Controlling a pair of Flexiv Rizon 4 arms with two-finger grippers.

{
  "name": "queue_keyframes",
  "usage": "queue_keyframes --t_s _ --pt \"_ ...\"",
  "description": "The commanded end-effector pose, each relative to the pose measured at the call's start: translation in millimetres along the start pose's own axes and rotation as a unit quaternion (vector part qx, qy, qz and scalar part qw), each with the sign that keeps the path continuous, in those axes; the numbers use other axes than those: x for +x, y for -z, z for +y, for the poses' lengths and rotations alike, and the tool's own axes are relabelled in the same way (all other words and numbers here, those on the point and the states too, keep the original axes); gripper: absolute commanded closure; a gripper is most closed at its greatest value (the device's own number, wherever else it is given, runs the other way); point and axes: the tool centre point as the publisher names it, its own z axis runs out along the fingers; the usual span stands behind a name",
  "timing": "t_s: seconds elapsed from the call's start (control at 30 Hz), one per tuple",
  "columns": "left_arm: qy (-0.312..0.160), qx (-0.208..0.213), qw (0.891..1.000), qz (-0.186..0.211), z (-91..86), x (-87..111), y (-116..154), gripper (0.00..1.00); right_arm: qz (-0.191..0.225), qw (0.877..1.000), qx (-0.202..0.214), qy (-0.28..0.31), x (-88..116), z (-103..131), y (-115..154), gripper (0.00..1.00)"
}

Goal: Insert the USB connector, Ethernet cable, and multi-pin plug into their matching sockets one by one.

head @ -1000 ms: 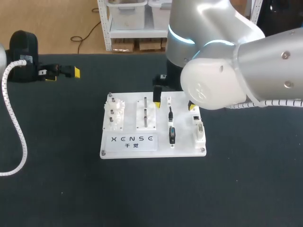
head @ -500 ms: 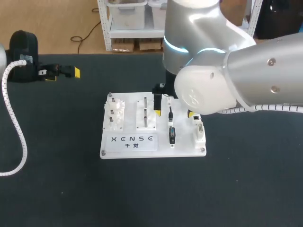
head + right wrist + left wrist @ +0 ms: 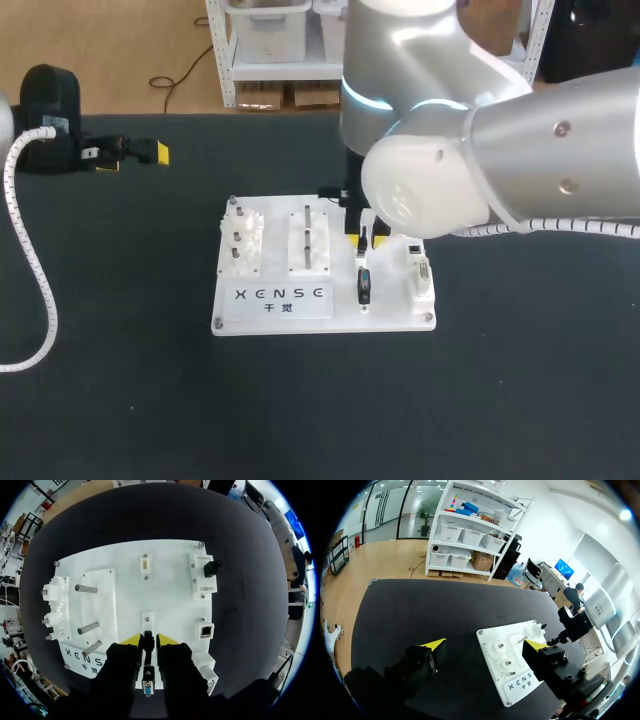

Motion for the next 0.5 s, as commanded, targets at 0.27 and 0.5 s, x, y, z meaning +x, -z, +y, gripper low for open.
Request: queue_keyframes --t_s 0.27,0.5 --pt "0.000 0.000 1.000 0.000 0.0 0.0 0.0 0.00 0.005 1.000 0.009 0.000 -0.9 -0.6 -6.1 0.86" --pt "0.000 0.000 1.000 0.000 0.0 0.0 0.0 0.00 0.008 1.000 0.014 -0.001 -0.9 -2.7 -9.6 0.82"
